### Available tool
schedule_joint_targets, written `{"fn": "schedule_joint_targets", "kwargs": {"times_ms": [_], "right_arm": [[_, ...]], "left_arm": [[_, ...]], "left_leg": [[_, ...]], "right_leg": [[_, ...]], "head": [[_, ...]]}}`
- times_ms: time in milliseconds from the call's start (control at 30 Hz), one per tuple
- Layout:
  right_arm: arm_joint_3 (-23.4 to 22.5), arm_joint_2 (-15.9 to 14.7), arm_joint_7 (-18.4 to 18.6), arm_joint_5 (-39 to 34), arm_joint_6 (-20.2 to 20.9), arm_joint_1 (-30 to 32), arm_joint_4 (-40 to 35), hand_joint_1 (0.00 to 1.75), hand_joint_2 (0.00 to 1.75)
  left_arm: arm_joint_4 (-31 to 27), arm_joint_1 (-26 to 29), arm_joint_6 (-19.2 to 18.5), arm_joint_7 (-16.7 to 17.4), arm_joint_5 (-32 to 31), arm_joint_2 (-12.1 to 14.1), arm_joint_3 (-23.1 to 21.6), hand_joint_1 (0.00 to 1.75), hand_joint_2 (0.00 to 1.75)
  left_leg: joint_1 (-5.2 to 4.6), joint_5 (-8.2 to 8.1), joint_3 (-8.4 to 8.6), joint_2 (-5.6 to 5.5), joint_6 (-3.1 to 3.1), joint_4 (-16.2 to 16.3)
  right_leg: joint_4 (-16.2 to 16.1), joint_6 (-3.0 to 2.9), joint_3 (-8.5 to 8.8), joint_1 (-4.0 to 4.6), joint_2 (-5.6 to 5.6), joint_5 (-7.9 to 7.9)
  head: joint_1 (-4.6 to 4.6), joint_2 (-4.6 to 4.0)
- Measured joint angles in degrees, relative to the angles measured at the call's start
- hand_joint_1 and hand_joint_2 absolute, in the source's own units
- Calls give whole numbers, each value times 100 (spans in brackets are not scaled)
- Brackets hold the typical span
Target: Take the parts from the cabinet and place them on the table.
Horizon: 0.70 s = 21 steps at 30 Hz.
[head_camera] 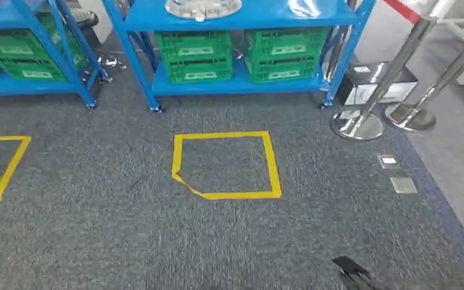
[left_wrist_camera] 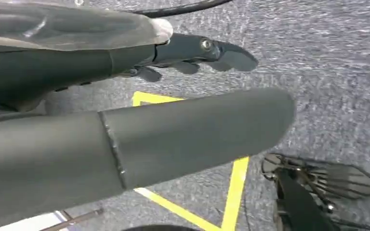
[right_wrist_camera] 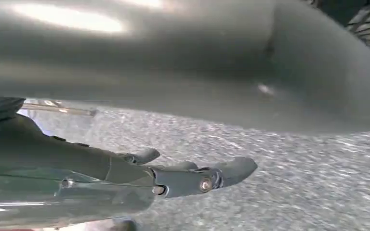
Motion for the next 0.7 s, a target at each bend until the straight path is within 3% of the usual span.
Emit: {"fn": "schedule_joint_targets", "kwargs": {"times_ms": [67,100,133,167,233,267,300,333,400,433,467,567,600,633,667,700], "right_arm": [[0,0,2,0,0,-6,0,0,0],[0,0,9,0,0,2,-2,0,0],[0,0,4,0,0,8,-2,0,0],[0,0,4,0,0,-2,-2,0,0],[0,0,2,-2,0,-10,-2,0,0],[0,0,4,-4,-2,-7,0,0,0],[0,0,4,-7,-2,1,0,0,0],[0,0,2,-9,0,6,-2,0,0],[2,0,0,-9,-2,3,-2,0,0],[2,0,-2,-9,-7,1,-2,0,0],[2,2,-4,-9,-7,-8,-2,0,0],[2,2,-9,-68,-7,-12,-2,0,0],[2,2,-11,-70,0,-18,-4,0,0],[4,2,-13,-70,0,-12,-4,0,0],[4,2,-15,-70,-2,-16,-4,0,0],[4,0,-15,-70,-9,-16,-4,0,0]], "left_arm": [[0,-5,2,9,0,-2,0,0,0],[0,-7,2,11,-2,0,0,0,0],[0,-5,2,15,-2,-15,0,0,0],[0,-8,2,13,-2,-18,0,0,0],[0,-10,2,13,-4,-9,0,0,0],[0,-3,2,13,-11,-9,0,0,0],[0,6,2,13,-20,-11,0,0,0],[0,17,2,15,-20,-13,0,0,0],[0,16,2,13,-26,-9,0,0,0],[0,14,2,13,-33,0,0,0,0],[0,5,2,13,-39,20,0,0,0],[0,-6,2,13,-44,24,0,0,0],[0,-7,2,13,-46,22,0,0,0],[0,1,2,13,-44,11,0,0,0],[0,2,2,13,-46,4,0,0,0],[0,-1,2,13,-46,4,0,0,0]], "left_leg": [[5,-18,31,2,-58,-33],[10,-60,47,3,-96,-16],[23,-144,-5,17,-136,164],[32,-345,-231,18,-171,584],[50,-717,-841,19,-212,1619],[54,-755,-1102,19,-219,1982],[55,-635,-1211,19,-211,2021],[55,-361,-1158,19,-188,1745],[45,276,-778,18,-112,727],[19,483,-573,20,-51,180],[-17,386,-520,30,-23,143],[-51,354,-504,17,30,93],[-6,379,-444,13,61,-9],[18,396,-363,23,69,-91],[16,376,-320,27,102,-114],[15,359,-295,29,125,-115]], "right_leg": [[-12,-69,7,21,8,-25],[-54,-103,67,-25,7,-16],[-70,-128,97,-23,5,-31],[-71,-154,112,-24,-1,-47],[-71,-178,138,-18,-1,-90],[-71,-183,163,-16,-1,-117],[-71,-182,202,-16,6,-146],[-71,-178,256,-16,15,-183],[-75,-165,365,-11,28,-249],[-89,-151,399,-13,28,-288],[-97,-104,402,20,26,-320],[-185,-21,449,-26,38,-347],[-213,23,497,4,34,-365],[-140,33,506,-32,21,-403],[157,41,374,-19,10,-567],[672,55,104,-16,11,-801]], "head": [[-61,0],[-59,0],[-72,0],[-133,0],[-162,0],[-168,0],[-179,0],[-183,0],[-197,0],[-201,0],[-194,0],[-210,0],[-205,0],[-176,0],[-168,0],[-129,0]]}}
